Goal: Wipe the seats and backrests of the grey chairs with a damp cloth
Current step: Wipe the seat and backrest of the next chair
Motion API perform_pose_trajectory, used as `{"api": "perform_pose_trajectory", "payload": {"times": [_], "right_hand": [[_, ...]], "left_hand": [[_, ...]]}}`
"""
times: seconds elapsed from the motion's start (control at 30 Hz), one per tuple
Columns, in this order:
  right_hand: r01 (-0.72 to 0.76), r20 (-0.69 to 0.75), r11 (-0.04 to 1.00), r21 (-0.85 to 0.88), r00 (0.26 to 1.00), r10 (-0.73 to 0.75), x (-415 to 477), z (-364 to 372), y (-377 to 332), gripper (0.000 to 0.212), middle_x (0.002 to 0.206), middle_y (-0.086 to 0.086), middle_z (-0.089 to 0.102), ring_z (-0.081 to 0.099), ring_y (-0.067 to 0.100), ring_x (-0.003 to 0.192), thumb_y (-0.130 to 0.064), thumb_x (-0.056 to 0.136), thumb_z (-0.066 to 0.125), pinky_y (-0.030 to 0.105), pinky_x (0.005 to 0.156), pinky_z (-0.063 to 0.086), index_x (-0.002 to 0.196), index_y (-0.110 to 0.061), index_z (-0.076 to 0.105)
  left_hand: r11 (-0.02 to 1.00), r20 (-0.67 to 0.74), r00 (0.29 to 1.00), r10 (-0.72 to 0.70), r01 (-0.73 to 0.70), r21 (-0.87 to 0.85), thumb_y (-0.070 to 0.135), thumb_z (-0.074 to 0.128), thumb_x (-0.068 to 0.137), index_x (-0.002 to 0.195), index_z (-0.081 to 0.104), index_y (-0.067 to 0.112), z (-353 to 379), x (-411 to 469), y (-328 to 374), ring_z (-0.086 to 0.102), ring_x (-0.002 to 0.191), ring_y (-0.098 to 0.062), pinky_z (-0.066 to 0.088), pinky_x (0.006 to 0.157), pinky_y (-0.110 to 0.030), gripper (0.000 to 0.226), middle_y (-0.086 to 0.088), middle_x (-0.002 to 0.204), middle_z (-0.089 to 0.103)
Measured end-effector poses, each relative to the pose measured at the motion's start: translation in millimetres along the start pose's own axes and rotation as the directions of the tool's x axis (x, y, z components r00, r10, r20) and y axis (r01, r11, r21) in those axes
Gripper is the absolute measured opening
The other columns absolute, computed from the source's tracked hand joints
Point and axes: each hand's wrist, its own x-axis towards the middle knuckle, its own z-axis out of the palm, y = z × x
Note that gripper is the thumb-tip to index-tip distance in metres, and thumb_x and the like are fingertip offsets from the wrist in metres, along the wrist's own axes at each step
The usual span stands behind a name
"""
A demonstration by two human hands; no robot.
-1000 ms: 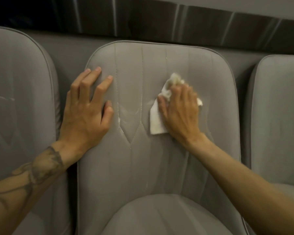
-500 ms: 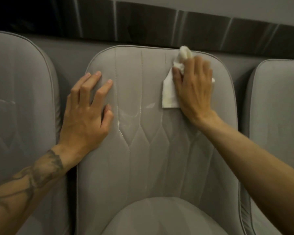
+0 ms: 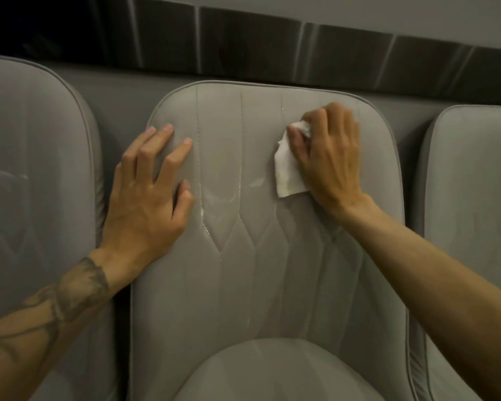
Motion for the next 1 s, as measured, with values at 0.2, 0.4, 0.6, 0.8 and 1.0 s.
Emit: {"api": "perform_pose_trajectory", "payload": {"times": [0.2,0.4,0.6,0.8,1.0], "right_hand": [[-0.116,-0.024,0.990,0.075,0.993,0.118,-14,8,-1,0.027,0.106,0.012,0.051,0.043,0.024,0.095,-0.040,0.099,0.051,0.035,0.082,0.031,0.108,-0.017,0.041],[-0.089,0.015,0.993,0.082,0.996,0.088,-17,6,3,0.028,0.113,0.016,0.050,0.038,0.023,0.103,-0.041,0.100,0.053,0.037,0.087,0.033,0.107,-0.014,0.046],[-0.140,-0.039,0.984,0.109,0.989,0.145,-14,9,-1,0.031,0.114,-0.004,0.038,0.040,0.022,0.105,-0.048,0.098,0.056,0.042,0.087,0.036,0.115,-0.030,0.038],[-0.113,0.011,0.993,0.018,0.994,0.113,-22,7,1,0.029,0.110,0.006,0.052,0.041,0.025,0.105,-0.052,0.100,0.049,0.046,0.089,0.037,0.107,-0.024,0.047],[-0.176,0.062,0.984,0.035,0.983,0.174,-20,6,-2,0.038,0.112,0.012,0.047,0.038,0.024,0.103,-0.051,0.101,0.046,0.037,0.088,0.033,0.110,-0.014,0.049]], "left_hand": [[1.000,0.001,1.000,0.001,-0.001,0.000,0.022,0.050,0.097,0.155,0.043,0.013,1,0,0,0.033,0.150,-0.040,0.029,0.122,-0.049,0.060,-0.019,0.161,0.036],[1.000,0.003,1.000,-0.003,0.003,-0.005,0.022,0.050,0.097,0.155,0.043,0.013,-1,0,1,0.033,0.150,-0.041,0.029,0.121,-0.048,0.059,-0.019,0.161,0.036],[1.000,-0.007,1.000,0.000,0.000,-0.004,0.021,0.052,0.095,0.154,0.045,0.011,-1,-1,1,0.034,0.149,-0.041,0.030,0.121,-0.047,0.060,-0.019,0.161,0.038],[1.000,-0.003,1.000,-0.011,0.011,-0.015,0.022,0.051,0.096,0.154,0.046,0.012,0,0,1,0.033,0.150,-0.040,0.031,0.121,-0.048,0.059,-0.019,0.161,0.037],[1.000,0.012,1.000,-0.014,0.014,-0.019,0.025,0.049,0.097,0.155,0.043,0.014,1,-1,0,0.032,0.151,-0.039,0.028,0.122,-0.044,0.060,-0.017,0.162,0.035]]}}
